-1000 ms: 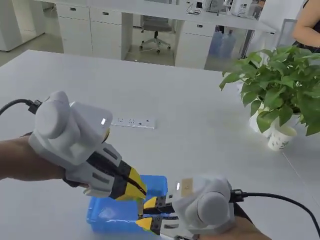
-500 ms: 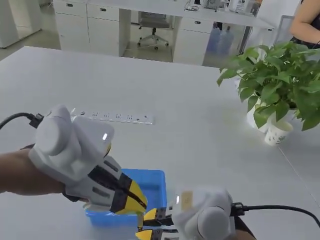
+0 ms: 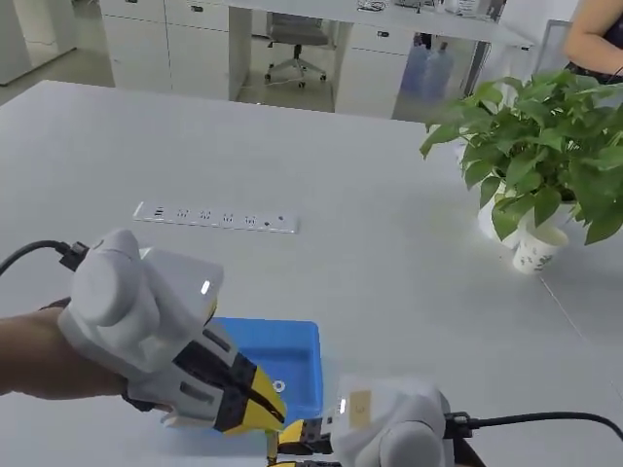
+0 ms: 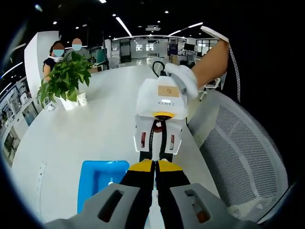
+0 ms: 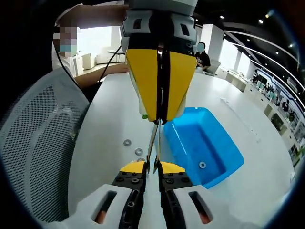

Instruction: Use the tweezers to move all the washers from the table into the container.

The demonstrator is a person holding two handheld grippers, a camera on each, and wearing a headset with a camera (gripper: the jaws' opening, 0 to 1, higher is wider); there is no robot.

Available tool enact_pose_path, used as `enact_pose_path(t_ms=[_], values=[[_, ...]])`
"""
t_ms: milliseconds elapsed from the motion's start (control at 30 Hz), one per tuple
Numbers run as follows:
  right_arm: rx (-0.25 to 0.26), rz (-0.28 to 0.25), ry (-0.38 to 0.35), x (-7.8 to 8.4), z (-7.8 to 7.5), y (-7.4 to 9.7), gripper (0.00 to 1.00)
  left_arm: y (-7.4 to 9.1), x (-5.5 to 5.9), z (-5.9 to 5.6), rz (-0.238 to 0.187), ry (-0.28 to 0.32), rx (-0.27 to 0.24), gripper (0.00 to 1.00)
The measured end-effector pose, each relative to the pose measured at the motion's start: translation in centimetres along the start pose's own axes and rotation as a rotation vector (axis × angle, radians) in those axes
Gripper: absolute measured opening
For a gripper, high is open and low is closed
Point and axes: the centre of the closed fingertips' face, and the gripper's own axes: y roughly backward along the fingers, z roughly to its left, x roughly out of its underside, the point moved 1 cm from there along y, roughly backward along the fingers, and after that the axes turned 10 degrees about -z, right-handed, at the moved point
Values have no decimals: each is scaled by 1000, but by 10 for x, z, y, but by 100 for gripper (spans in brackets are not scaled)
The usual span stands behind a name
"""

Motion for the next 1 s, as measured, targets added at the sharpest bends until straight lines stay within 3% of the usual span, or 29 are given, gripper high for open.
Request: enact_pose_path(t_ms=[633, 1000], values=[[-25, 22, -16, 16, 14, -7, 11, -9, 16, -9, 14, 23, 23, 4], [-31, 26, -22, 18, 14, -11, 11, -10, 21, -10, 20, 25, 24, 4]])
